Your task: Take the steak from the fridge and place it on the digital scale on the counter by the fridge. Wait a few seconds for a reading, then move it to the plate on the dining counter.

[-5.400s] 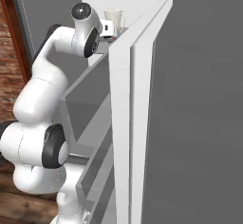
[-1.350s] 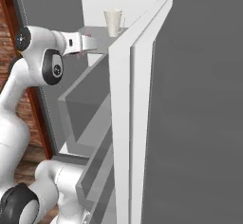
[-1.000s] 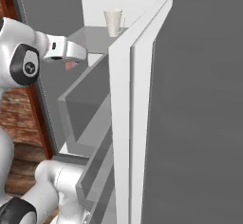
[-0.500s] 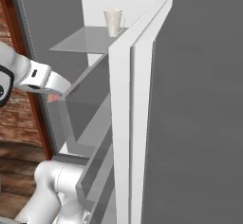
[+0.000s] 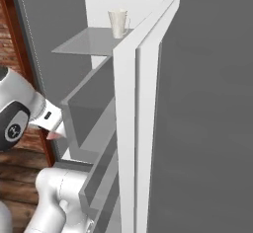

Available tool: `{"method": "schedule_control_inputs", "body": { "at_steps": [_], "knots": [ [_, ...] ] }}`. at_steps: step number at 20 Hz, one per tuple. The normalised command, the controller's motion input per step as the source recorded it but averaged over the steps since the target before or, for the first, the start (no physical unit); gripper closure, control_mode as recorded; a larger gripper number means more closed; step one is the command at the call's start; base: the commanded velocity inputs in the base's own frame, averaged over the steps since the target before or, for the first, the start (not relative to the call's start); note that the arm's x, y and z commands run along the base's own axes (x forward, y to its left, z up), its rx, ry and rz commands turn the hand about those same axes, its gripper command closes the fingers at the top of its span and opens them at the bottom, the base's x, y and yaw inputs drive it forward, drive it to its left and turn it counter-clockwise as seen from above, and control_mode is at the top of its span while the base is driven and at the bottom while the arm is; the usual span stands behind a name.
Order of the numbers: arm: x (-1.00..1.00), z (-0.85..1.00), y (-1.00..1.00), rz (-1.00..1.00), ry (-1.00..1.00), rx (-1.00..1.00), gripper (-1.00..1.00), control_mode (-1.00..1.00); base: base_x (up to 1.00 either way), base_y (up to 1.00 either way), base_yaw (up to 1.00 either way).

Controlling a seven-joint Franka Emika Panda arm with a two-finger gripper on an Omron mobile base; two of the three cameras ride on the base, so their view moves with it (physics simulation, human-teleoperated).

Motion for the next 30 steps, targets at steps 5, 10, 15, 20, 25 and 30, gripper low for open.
{"method": "schedule_control_inputs", "body": {
  "at_steps": [5, 10, 15, 20, 25, 30],
  "knots": [
    [0.0, -0.46, -0.04, 0.02, 0.16, 0.23, 1.0, -1.0, 0.0, 0.0, 0.0],
    [0.01, -0.23, 0.0, 0.0, 0.14, 0.08, 1.0, -1.0, 0.0, 0.0, 0.0],
    [0.0, 0.0, 0.0, 0.0, 0.0, 0.0, 1.0, 1.0, -0.5, 0.29, -0.13],
    [0.0, 0.0, 0.0, 0.0, 0.0, 0.0, 1.0, 1.0, -0.97, 0.58, -0.26],
    [0.0, 0.0, 0.0, 0.0, 0.0, 0.0, 1.0, 1.0, -1.0, 0.79, -0.43],
    [0.0, 0.0, 0.0, 0.0, 0.0, 0.0, 1.0, 1.0, -1.0, 0.66, -0.54]
  ]
}}
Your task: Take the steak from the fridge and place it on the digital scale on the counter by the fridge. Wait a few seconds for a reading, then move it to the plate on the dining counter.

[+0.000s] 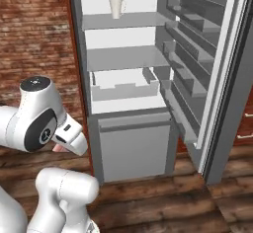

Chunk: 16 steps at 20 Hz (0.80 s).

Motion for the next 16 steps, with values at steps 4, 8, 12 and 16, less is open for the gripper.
{"method": "schedule_control_inputs", "body": {
  "at_steps": [4, 8, 12, 16],
  "knots": [
    [0.0, 0.0, 0.0, 0.0, 0.0, 0.0, 1.0, 1.0, -0.98, 0.39, -0.66],
    [0.0, 0.0, 0.0, 0.0, 0.0, 0.0, 1.0, 1.0, -0.81, 0.13, -0.78],
    [0.0, 0.0, 0.0, 0.0, 0.0, 0.0, 1.0, 1.0, -0.65, 0.01, -0.84],
    [0.0, 0.0, 0.0, 0.0, 0.0, 0.0, 1.0, 1.0, -0.57, 0.0, -0.86]
  ]
}}
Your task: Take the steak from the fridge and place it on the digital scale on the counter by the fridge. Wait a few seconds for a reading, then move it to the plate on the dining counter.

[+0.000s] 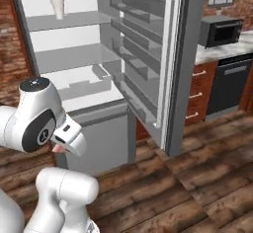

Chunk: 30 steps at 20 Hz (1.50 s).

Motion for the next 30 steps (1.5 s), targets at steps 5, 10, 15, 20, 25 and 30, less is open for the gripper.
{"method": "schedule_control_inputs", "body": {
  "at_steps": [5, 10, 15, 20, 25, 30],
  "knots": [
    [0.0, 0.0, 0.0, 0.0, 0.0, 0.0, 1.0, 1.0, -0.58, 0.06, -0.85],
    [0.0, 0.0, 0.0, 0.0, 0.0, 0.0, 1.0, 1.0, -0.63, 0.27, -0.8],
    [0.0, 0.0, 0.0, 0.0, 0.0, 0.0, 1.0, 1.0, -0.5, 0.28, -0.73],
    [0.0, 0.0, 0.0, 0.0, 0.0, 0.0, 1.0, 1.0, 0.14, 0.12, -0.43],
    [0.0, 0.0, 0.0, 0.0, 0.0, 0.0, 1.0, 1.0, 0.86, 0.0, -0.21],
    [0.0, 0.0, 0.0, 0.0, 0.0, 0.0, 1.0, 1.0, 1.0, -0.02, -0.08]
  ]
}}
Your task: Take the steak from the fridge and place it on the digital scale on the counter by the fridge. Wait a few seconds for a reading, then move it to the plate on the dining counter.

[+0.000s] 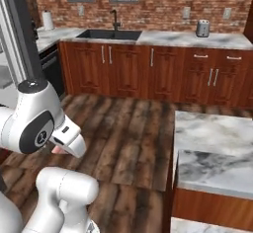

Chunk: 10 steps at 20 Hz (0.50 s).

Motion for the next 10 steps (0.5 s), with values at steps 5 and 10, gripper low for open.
{"method": "schedule_control_inputs", "body": {
  "at_steps": [5, 10],
  "knots": [
    [0.0, 0.0, 0.0, 0.0, 0.0, 0.0, 1.0, 1.0, 1.0, -0.03, -0.01],
    [0.0, 0.0, 0.0, 0.0, 0.0, 0.0, 1.0, 1.0, 1.0, 0.0, 0.0]
  ]
}}
